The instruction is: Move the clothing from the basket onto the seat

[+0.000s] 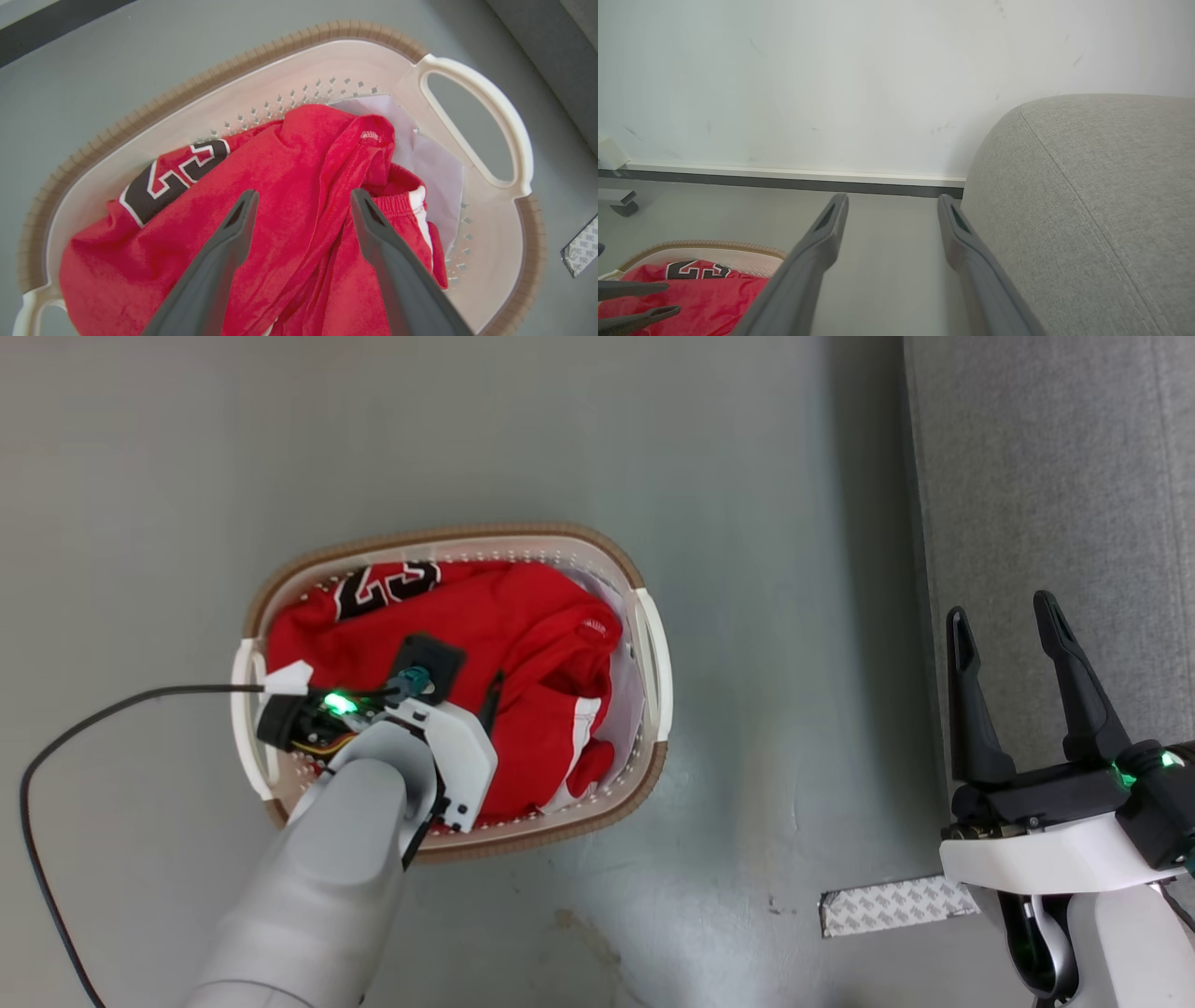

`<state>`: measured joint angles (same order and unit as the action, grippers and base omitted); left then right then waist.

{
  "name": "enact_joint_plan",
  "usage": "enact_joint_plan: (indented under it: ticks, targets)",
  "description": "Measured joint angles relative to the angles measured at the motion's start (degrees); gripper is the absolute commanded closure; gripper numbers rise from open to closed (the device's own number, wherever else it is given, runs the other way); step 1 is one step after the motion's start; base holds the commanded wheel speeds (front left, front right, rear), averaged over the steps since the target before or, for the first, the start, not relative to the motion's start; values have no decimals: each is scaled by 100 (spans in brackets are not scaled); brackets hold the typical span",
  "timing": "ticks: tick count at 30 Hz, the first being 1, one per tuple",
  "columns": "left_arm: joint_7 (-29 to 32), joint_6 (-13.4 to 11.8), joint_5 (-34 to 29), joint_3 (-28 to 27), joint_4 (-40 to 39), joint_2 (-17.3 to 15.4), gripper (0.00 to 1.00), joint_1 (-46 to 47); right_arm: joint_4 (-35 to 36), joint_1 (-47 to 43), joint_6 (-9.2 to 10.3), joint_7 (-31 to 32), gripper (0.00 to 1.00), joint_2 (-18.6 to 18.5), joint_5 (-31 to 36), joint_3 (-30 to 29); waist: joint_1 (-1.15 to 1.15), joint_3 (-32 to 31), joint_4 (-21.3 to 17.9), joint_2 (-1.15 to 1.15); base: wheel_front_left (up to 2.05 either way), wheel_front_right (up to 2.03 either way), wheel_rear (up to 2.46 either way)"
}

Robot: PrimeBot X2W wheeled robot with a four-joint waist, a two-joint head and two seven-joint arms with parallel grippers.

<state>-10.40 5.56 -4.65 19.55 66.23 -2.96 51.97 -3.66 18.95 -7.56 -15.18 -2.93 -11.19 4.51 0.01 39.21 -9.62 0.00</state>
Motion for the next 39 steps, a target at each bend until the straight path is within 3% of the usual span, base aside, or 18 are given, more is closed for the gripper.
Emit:
enact_joint_plan:
  ticks: [7,20,39]
  targets:
    - [204,147,321,393,153,18,0,24,19,51,0,0,0,1,-42,0,0,209,-40,0,0,0,0]
    - [738,196,1335,1484,-60,27,0,-10,59,121,0,0,0,1,-79,-3,-1,564,-49,0,0,0,0]
    - [768,94,1500,1705,560,-31,0,479,142,210,0,0,0,1,-78,15,-1,923,-12,0,0,0,0]
